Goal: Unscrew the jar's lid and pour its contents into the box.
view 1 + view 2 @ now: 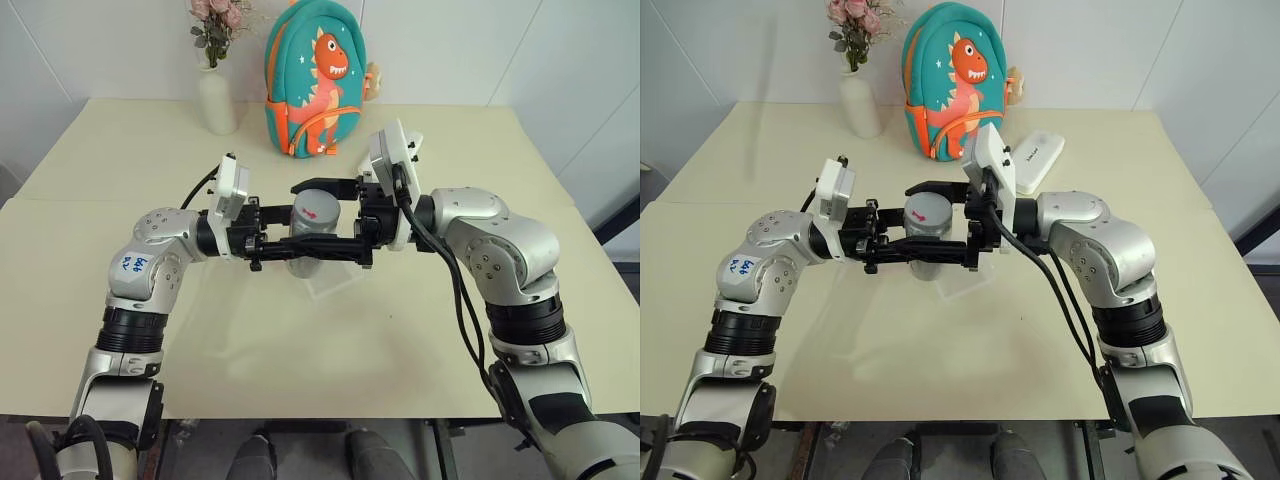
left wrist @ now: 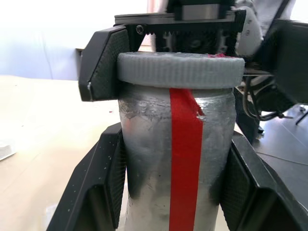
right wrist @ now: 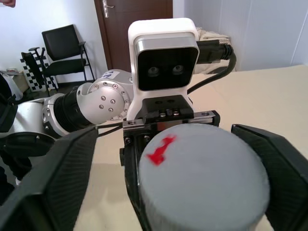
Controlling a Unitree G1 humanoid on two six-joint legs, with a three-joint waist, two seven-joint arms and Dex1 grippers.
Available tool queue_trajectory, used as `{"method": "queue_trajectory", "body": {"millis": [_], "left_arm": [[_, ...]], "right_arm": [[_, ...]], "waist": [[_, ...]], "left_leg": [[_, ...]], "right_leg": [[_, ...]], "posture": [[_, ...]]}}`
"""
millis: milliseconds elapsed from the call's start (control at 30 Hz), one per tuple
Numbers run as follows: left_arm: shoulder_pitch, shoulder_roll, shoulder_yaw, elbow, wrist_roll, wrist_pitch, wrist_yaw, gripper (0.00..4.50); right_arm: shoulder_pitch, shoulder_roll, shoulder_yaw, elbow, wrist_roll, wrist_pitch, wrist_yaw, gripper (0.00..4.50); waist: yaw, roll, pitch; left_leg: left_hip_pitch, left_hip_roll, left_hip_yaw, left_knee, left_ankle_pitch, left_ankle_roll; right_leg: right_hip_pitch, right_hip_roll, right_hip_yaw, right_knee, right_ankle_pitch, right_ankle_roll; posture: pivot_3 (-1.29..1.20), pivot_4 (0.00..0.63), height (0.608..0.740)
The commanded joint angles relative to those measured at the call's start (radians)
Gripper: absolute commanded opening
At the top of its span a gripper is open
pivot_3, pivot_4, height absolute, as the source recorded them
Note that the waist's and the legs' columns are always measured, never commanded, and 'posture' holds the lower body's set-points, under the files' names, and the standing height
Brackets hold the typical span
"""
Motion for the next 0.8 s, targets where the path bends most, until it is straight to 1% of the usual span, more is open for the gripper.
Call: {"method": "queue_trajectory", "body": {"millis": [33, 200, 333, 600, 800], "left_arm": [[0.010, -0.024, 0.058, 0.016, -0.013, -0.037, 0.058, 2.18], [0.025, -0.064, 0.073, 0.024, -0.024, -0.085, 0.056, 2.18], [0.039, -0.074, 0.073, 0.024, -0.030, -0.079, 0.052, 2.18], [0.068, -0.060, 0.073, 0.018, -0.037, -0.081, 0.017, 2.18], [0.080, -0.050, 0.063, 0.009, -0.035, -0.079, -0.011, 2.18]], "right_arm": [[-0.029, 0.015, -0.003, -0.053, 0.035, -0.022, 0.017, 4.47], [-0.036, 0.017, -0.002, -0.047, 0.014, -0.029, -0.007, 4.47], [-0.042, 0.015, 0.001, -0.046, -0.006, -0.030, -0.028, 4.47], [-0.049, 0.041, 0.027, -0.039, -0.038, -0.025, -0.087, 4.47], [-0.048, 0.045, 0.042, -0.029, -0.056, -0.033, -0.087, 4.47]], "waist": [[0.002, 0.000, 0.000], [0.000, 0.000, 0.000], [0.000, 0.000, 0.000], [-0.001, 0.000, 0.000], [0.001, 0.000, 0.000]], "left_leg": [[0.000, 0.000, 0.000, 0.000, 0.000, 0.000], [0.000, 0.000, 0.000, 0.000, 0.000, 0.000], [0.000, 0.000, -0.001, 0.000, 0.000, 0.000], [0.000, 0.000, -0.001, 0.000, 0.000, 0.000], [0.000, 0.000, -0.001, 0.000, 0.000, 0.000]], "right_leg": [[0.000, 0.000, 0.000, 0.000, 0.000, 0.000], [0.000, 0.000, 0.000, 0.000, 0.000, 0.000], [0.000, 0.000, 0.000, 0.000, 0.000, 0.000], [0.000, 0.000, -0.001, 0.000, 0.000, 0.000], [0.000, 0.000, -0.001, 0.000, 0.000, 0.000]], "posture": [[0.00, 0.150, 0.740], [0.00, 0.150, 0.740], [0.00, 0.150, 0.740], [0.00, 0.150, 0.740], [0.00, 0.150, 0.740]]}}
